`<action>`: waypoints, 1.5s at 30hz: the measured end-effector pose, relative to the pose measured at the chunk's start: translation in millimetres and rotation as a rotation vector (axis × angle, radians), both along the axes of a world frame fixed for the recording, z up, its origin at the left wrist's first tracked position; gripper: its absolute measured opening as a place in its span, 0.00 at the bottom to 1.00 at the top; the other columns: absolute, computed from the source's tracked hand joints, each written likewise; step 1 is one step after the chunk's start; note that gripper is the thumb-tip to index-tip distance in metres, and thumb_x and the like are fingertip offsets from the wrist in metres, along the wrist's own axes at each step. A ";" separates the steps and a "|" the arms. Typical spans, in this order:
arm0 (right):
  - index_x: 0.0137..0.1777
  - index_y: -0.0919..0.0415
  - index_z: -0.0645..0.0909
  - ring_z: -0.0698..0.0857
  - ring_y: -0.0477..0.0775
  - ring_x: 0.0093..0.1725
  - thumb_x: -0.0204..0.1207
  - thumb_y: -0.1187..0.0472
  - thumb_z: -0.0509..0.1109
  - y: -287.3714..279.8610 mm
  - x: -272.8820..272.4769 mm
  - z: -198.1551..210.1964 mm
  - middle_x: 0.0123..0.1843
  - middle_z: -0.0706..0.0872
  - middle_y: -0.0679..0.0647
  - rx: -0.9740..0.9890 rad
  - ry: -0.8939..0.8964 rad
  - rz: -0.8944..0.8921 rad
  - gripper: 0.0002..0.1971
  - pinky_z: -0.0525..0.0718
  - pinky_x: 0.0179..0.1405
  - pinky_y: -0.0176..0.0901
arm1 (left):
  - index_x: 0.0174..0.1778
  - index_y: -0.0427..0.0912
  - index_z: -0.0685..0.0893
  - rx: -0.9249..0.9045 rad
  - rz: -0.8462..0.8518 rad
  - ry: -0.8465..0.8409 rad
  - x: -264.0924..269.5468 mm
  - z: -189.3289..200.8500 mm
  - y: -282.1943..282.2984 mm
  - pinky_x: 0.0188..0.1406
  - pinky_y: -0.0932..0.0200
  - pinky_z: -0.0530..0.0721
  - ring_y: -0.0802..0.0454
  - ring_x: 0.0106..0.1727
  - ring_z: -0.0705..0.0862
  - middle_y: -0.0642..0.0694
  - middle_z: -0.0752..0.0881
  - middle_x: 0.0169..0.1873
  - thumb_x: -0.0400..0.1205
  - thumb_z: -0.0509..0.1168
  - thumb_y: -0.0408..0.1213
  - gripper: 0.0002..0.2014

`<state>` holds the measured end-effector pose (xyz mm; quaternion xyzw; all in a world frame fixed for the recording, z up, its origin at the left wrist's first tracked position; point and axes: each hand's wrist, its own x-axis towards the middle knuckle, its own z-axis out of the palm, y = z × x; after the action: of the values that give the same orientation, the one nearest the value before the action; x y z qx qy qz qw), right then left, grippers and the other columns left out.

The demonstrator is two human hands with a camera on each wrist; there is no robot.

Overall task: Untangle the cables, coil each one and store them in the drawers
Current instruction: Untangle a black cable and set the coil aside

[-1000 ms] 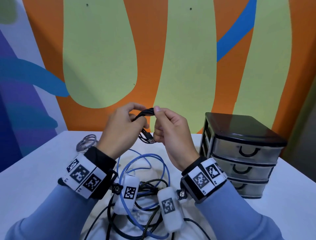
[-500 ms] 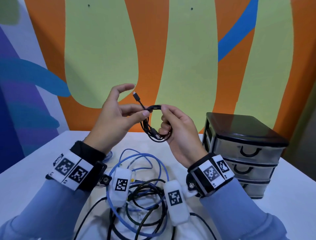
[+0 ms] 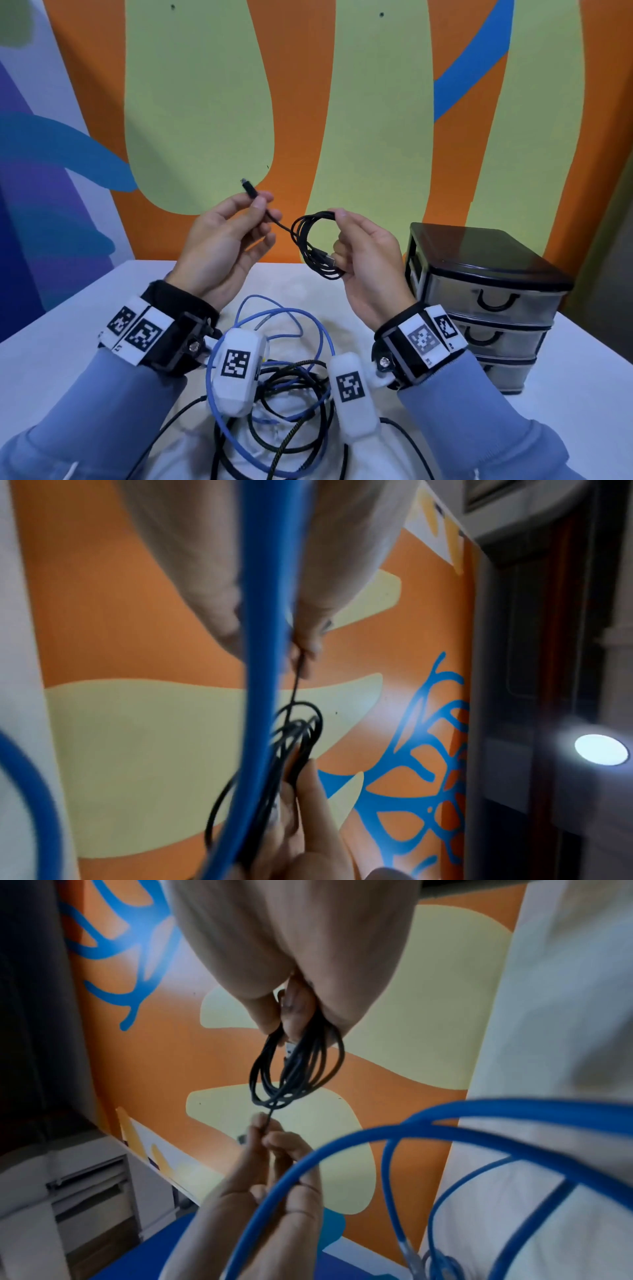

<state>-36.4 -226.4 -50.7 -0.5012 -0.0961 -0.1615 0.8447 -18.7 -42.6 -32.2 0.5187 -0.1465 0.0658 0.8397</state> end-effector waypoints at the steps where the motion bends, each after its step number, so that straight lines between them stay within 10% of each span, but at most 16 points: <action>1: 0.63 0.67 0.88 0.64 0.46 0.26 0.89 0.62 0.68 0.9 0.7 -1.0 0.28 0.64 0.46 -0.030 -0.002 -0.020 0.11 0.69 0.24 0.33 | 0.59 0.39 0.89 -0.017 -0.021 -0.016 -1.8 1.8 -0.6 0.44 0.65 0.90 0.57 0.38 0.83 0.45 0.91 0.42 0.89 0.68 0.34 0.07; 6: 0.61 0.66 0.89 0.76 0.51 0.36 0.89 0.61 0.70 6.1 -2.4 -1.9 0.38 0.81 0.55 -0.141 -0.066 -0.048 0.10 0.84 0.36 0.36 | 0.50 0.42 0.89 0.068 -0.077 -0.067 -11.5 6.8 2.3 0.44 0.64 0.90 0.57 0.40 0.85 0.46 0.91 0.42 0.82 0.71 0.39 0.05; 9: 0.59 0.68 0.87 0.89 0.52 0.41 0.90 0.59 0.68 8.8 -6.0 -2.6 0.42 0.89 0.43 -0.179 -0.045 -0.022 0.11 0.94 0.38 0.52 | 0.52 0.44 0.88 0.109 -0.092 -0.106 -15.5 6.8 -1.5 0.45 0.62 0.88 0.55 0.42 0.86 0.46 0.90 0.42 0.82 0.71 0.41 0.06; 17: 0.56 0.66 0.85 0.83 0.58 0.28 0.90 0.58 0.68 11.4 -8.4 -5.5 0.45 0.85 0.58 -0.335 -0.068 -0.167 0.10 0.88 0.26 0.48 | 0.55 0.43 0.89 0.214 -0.034 -0.110 -15.2 5.5 -4.5 0.43 0.64 0.87 0.55 0.41 0.85 0.45 0.90 0.43 0.87 0.70 0.39 0.05; 20: 0.52 0.62 0.88 0.80 0.52 0.28 0.89 0.58 0.70 6.0 -1.0 -8.3 0.35 0.84 0.50 -0.389 -0.123 -0.282 0.09 0.86 0.29 0.49 | 0.53 0.42 0.90 0.263 -0.018 -0.182 -17.1 5.2 -3.2 0.49 0.59 0.85 0.52 0.44 0.85 0.43 0.91 0.44 0.82 0.74 0.40 0.08; 25: 0.53 0.61 0.91 0.83 0.43 0.37 0.86 0.60 0.73 -1.4 5.1 -8.6 0.38 0.90 0.42 -0.424 -0.168 -0.311 0.06 0.80 0.38 0.40 | 0.50 0.44 0.96 0.545 -0.067 -0.404 -17.8 4.8 2.1 0.72 0.49 0.82 0.50 0.70 0.88 0.44 0.94 0.60 0.79 0.79 0.40 0.07; 28: 0.53 0.63 0.90 0.81 0.46 0.34 0.87 0.61 0.73 5.7 -0.6 -8.5 0.38 0.89 0.48 -0.384 -0.136 -0.151 0.07 0.78 0.29 0.37 | 0.48 0.48 0.98 0.627 -0.097 -0.441 -19.4 2.9 0.0 0.67 0.55 0.85 0.53 0.76 0.82 0.43 0.89 0.65 0.77 0.81 0.38 0.05; 35: 0.64 0.74 0.84 0.63 0.43 0.23 0.91 0.62 0.65 8.2 -10.3 1.3 0.34 0.77 0.53 -0.026 -0.044 0.255 0.14 0.61 0.20 0.32 | 0.49 0.37 0.91 0.617 -0.006 -0.450 -20.8 -0.8 -8.3 0.53 0.49 0.79 0.47 0.42 0.82 0.38 0.90 0.38 0.75 0.83 0.29 0.10; 40: 0.62 0.72 0.88 0.58 0.48 0.28 0.91 0.58 0.65 11.5 -14.1 1.6 0.36 0.55 0.57 -0.067 -0.043 0.209 0.17 0.62 0.23 0.35 | 0.51 0.49 0.84 0.671 0.263 -0.472 -12.9 -0.7 -4.1 0.42 0.53 0.84 0.50 0.35 0.84 0.44 0.91 0.36 0.71 0.85 0.37 0.19; 45: 0.66 0.67 0.87 0.60 0.51 0.29 0.91 0.62 0.65 20.8 -17.7 1.2 0.33 0.60 0.55 -0.128 -0.092 0.164 0.13 0.69 0.26 0.38 | 0.44 0.51 0.94 0.943 0.681 -0.631 -8.8 -3.6 0.6 0.38 0.52 0.87 0.54 0.32 0.86 0.53 0.90 0.30 0.74 0.80 0.35 0.07</action>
<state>-54.1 -205.6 -49.5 -0.5364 -0.1856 -0.1081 0.8162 -27.5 -42.0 -35.7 0.8039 -0.2265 0.4053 0.3717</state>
